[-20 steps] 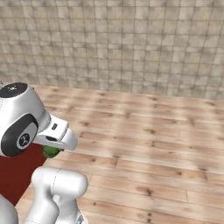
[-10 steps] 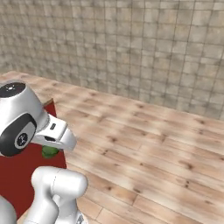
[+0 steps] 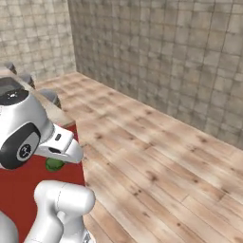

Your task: Place the cold items (kiwi and avocado) from the fridge in one tupperware on the dining counter. Place the warm items (kebab skewer and hot dog) in the stove area in another tupperware.

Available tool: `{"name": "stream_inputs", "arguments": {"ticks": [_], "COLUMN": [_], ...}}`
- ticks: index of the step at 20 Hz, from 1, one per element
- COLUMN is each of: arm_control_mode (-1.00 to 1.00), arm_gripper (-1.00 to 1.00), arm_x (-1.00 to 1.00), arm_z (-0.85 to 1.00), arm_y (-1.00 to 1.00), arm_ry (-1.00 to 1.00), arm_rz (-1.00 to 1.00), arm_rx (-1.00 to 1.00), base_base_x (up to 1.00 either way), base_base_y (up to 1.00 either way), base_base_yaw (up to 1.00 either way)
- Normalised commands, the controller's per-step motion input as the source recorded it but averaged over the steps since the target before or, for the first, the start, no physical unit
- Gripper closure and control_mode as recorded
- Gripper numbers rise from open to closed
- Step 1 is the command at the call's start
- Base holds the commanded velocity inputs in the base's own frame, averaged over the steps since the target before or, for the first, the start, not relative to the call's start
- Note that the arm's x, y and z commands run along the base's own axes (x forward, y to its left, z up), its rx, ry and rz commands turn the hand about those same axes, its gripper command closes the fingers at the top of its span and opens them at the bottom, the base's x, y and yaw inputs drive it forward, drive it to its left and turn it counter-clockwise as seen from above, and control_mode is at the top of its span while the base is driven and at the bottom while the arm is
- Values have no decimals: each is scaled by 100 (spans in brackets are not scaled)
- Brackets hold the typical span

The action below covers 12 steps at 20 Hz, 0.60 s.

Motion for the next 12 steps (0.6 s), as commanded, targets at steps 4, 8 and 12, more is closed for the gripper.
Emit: {"name": "stream_inputs", "arguments": {"ticks": [4,8,12], "arm_control_mode": [100,100,100], "arm_gripper": [100,100,100], "arm_x": [0,0,0], "arm_z": [0,0,0], "arm_y": [0,0,0], "arm_ry": [0,0,0], "arm_rz": [0,0,0], "arm_rx": [0,0,0], "base_base_x": [64,52,61], "base_base_y": [0,0,-29], "base_base_yaw": [60,66,72]}}
